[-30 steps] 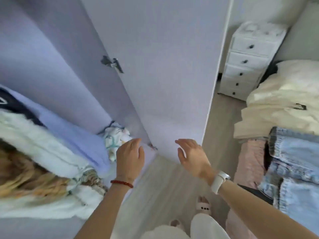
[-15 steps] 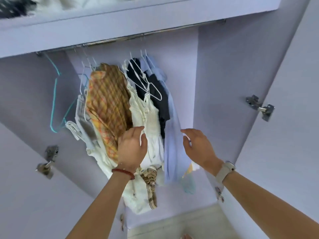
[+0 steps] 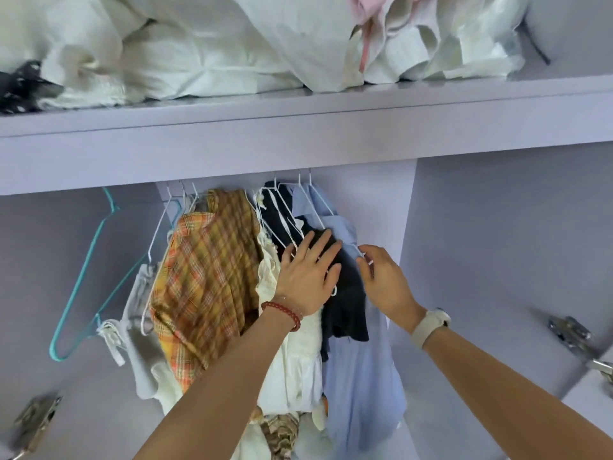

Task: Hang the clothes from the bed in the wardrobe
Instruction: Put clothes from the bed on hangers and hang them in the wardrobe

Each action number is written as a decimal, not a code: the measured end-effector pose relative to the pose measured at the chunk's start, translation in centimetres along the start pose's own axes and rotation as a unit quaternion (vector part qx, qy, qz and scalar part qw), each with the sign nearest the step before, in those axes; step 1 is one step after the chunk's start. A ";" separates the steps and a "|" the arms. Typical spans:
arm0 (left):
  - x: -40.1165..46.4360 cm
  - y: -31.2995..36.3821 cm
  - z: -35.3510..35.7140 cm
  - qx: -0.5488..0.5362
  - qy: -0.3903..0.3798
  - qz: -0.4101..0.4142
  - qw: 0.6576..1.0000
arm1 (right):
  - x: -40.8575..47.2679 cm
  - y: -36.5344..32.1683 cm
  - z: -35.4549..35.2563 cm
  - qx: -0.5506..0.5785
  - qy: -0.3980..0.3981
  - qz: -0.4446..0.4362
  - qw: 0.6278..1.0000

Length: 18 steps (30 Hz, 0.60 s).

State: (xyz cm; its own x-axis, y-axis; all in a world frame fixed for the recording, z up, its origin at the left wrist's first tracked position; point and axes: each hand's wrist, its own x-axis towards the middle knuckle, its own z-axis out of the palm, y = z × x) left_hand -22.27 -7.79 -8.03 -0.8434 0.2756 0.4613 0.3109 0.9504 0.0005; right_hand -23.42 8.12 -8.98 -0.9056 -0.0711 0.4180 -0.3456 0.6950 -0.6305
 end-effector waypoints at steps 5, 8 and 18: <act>-1.5 -1.5 0.7 -0.058 0.048 -0.017 0.997 | 1.9 -0.9 -0.2 -0.045 -0.007 -0.030 0.999; -2.7 -3.0 0.5 -0.084 0.047 -0.016 0.995 | 3.4 -2.7 0.5 -0.110 -0.040 -0.036 0.992; -4.1 -5.1 0.1 -0.166 0.023 -0.030 0.985 | 4.7 -6.3 2.2 -0.136 -0.060 0.018 0.989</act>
State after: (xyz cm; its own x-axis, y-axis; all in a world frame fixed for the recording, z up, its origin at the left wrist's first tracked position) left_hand -20.46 -13.75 -10.01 -0.8462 0.2052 0.4918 0.3928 0.8638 0.3155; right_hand -26.05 1.83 -4.46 -0.9443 -0.1168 0.3076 -0.2494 0.8640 -0.4374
